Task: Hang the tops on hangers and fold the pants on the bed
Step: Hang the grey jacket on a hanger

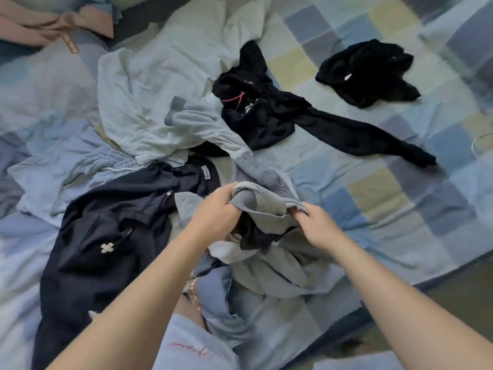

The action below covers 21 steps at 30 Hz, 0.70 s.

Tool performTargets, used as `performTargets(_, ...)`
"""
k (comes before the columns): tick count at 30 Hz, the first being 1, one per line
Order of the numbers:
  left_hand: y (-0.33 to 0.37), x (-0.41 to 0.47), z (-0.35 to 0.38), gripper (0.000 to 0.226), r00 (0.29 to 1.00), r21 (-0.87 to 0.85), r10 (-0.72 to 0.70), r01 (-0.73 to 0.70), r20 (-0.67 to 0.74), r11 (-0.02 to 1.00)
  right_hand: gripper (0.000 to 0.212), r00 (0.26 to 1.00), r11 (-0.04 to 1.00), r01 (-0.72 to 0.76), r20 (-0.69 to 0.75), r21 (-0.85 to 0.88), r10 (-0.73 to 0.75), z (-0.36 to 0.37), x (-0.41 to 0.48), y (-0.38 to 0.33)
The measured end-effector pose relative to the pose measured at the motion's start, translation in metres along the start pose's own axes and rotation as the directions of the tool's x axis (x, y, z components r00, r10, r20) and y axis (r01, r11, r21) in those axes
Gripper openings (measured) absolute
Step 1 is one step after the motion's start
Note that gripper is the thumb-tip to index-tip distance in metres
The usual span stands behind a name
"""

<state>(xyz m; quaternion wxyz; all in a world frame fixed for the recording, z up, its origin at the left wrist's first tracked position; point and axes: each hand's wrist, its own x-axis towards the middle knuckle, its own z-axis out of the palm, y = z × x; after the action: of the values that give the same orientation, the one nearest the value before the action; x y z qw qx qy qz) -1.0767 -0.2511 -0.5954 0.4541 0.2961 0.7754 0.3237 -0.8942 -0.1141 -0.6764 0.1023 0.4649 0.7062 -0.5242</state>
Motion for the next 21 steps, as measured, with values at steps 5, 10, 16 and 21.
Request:
performTargets(5, 0.086, -0.048, 0.103, 0.027, 0.993, -0.063, 0.008, -0.016, -0.115, 0.998, 0.033, 1.000, 0.978, 0.002, -0.010, 0.208, 0.000, -0.090, -0.070, 0.074)
performTargets(10, 0.187, -0.098, 0.173, 0.017, 0.966, -0.106, -0.062, 0.037, -0.249, 0.994, 0.020, 0.999, 0.958, 0.024, -0.034, 0.286, -0.015, -0.193, -0.156, 0.084)
performTargets(16, 0.297, -0.149, 0.192, 0.024, 0.939, -0.182, -0.057, -0.006, -0.339, 0.983, 0.024, 0.995, 0.939, 0.089, -0.076, 0.332, -0.067, -0.278, -0.232, 0.059)
performTargets(21, 0.344, -0.205, 0.174, 0.022, 0.897, -0.220, -0.018, -0.088, -0.441, 0.972, 0.029, 0.984, 0.948, 0.153, -0.134, 0.279, -0.120, -0.306, -0.270, 0.018)
